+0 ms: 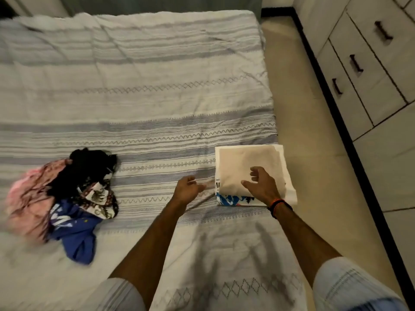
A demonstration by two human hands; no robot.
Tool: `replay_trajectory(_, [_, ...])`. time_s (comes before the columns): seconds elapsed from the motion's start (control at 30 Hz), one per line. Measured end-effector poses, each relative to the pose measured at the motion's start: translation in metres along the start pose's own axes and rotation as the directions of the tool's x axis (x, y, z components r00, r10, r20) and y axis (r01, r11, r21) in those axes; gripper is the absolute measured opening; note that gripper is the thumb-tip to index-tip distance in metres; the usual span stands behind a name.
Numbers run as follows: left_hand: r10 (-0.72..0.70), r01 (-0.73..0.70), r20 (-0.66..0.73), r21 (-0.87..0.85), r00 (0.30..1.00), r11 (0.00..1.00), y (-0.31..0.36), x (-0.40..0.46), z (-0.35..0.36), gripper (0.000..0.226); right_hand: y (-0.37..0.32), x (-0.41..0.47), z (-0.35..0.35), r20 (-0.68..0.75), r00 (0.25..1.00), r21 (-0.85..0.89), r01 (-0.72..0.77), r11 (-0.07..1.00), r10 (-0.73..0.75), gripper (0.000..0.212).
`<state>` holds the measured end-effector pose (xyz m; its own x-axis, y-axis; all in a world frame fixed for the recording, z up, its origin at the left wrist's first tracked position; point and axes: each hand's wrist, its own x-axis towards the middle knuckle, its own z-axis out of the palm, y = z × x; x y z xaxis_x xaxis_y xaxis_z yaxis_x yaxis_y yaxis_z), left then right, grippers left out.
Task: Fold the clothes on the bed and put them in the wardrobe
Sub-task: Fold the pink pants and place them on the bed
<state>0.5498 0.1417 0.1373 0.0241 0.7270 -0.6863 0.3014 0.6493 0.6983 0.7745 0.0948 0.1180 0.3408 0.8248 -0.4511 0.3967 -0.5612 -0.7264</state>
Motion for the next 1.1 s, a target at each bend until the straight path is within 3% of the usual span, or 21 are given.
replay_trajectory(0.47, [-0.011, -0.058, -0.257, -0.259, 0.966, 0.964, -0.102, -0.083, -0.236, 0.044, -0.126, -0.114, 0.186, 0.253, 0.942, -0.033, 0.237, 0.971, -0.221, 0.049])
replay_trajectory(0.63, [-0.024, -0.054, -0.303, -0.245, 0.953, 0.968, -0.148, -0.095, -0.329, 0.033, -0.164, -0.162, 0.272, 0.282, 0.930, -0.059, 0.263, 0.963, -0.236, 0.047])
replay_trajectory(0.87, [-0.031, -0.076, -0.372, -0.268, 0.928, 0.960, -0.178, -0.103, -0.416, 0.023, -0.210, -0.191, 0.361, 0.333, 0.911, -0.116, 0.295, 0.949, -0.242, 0.043])
replay_trajectory(0.93, [-0.058, -0.058, -0.374, -0.292, 0.926, 0.955, -0.183, -0.098, -0.434, 0.029, -0.222, -0.188, 0.384, 0.347, 0.905, -0.144, 0.312, 0.939, -0.248, 0.039])
replay_trajectory(1.1, [-0.078, -0.057, -0.384, -0.328, 0.920, 0.943, -0.187, -0.084, -0.472, 0.019, -0.249, -0.165, 0.437, 0.405, 0.880, -0.155, 0.336, 0.929, -0.250, 0.032])
